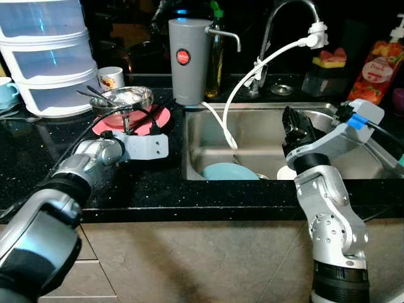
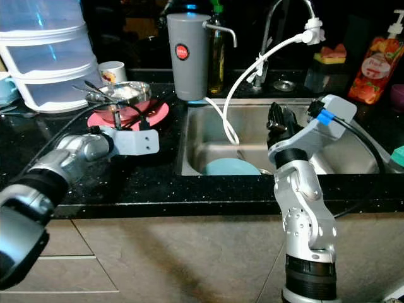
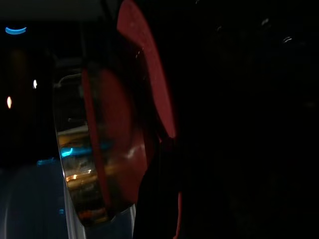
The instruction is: Kitchen organization
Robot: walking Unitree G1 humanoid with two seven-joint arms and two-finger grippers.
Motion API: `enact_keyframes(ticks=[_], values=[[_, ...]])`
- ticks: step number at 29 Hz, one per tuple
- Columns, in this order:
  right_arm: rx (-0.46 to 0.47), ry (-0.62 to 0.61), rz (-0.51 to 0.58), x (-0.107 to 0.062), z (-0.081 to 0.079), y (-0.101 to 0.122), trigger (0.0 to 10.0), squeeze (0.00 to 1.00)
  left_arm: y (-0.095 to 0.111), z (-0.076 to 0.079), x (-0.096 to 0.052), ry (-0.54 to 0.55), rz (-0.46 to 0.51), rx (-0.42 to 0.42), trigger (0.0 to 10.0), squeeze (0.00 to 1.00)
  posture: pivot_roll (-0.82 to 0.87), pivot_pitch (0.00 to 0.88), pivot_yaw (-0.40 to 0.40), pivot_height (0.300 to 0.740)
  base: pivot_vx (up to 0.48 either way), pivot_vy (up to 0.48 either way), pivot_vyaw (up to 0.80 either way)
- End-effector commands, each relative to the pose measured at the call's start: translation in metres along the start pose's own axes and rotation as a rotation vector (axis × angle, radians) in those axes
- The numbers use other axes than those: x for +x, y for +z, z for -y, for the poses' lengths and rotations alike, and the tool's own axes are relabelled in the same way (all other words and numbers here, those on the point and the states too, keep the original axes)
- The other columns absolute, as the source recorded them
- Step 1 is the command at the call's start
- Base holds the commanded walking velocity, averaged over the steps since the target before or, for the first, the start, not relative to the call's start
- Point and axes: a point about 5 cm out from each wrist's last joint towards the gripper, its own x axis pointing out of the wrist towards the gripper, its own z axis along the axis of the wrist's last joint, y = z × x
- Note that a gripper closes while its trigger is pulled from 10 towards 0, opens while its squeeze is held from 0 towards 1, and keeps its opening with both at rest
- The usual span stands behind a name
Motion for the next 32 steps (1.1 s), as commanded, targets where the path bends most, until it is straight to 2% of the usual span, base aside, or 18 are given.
enact_keyframes(ticks=[1,6,8,16,23,32], values=[[-0.002,0.01,0.006,0.002,-0.002,0.002,10.0,0.0,-0.003,0.031,-0.002,-0.152,0.014,-0.013,10.0,0.0,0.08,0.206,-0.024,0.74,0.0,0.0,0.0],[0.0,0.015,0.004,0.003,-0.002,0.002,10.0,0.0,0.0,0.033,-0.01,-0.198,0.043,-0.029,10.0,0.0,0.09,0.205,-0.028,0.74,0.0,0.0,0.0],[0.003,0.018,0.002,0.004,-0.003,0.001,10.0,0.0,0.003,0.035,-0.019,-0.216,0.061,-0.044,10.0,0.0,0.09,0.205,-0.031,0.74,0.0,0.0,0.0],[0.008,0.026,-0.002,0.005,-0.005,-0.001,10.0,0.0,0.013,0.029,-0.036,-0.204,0.074,-0.076,10.0,0.0,0.1,0.203,-0.036,0.74,0.0,0.0,0.0],[0.007,0.026,-0.003,0.005,-0.005,-0.001,10.0,0.0,0.037,0.031,-0.053,-0.239,0.153,-0.081,10.0,0.0,0.1,0.2,-0.034,0.74,0.0,0.0,0.0],[0.009,0.03,-0.005,0.005,-0.004,-0.002,10.0,0.0,0.045,0.032,-0.07,-0.282,0.148,-0.074,10.0,0.0,0.1,0.192,-0.034,0.74,0.0,0.0,0.0]])
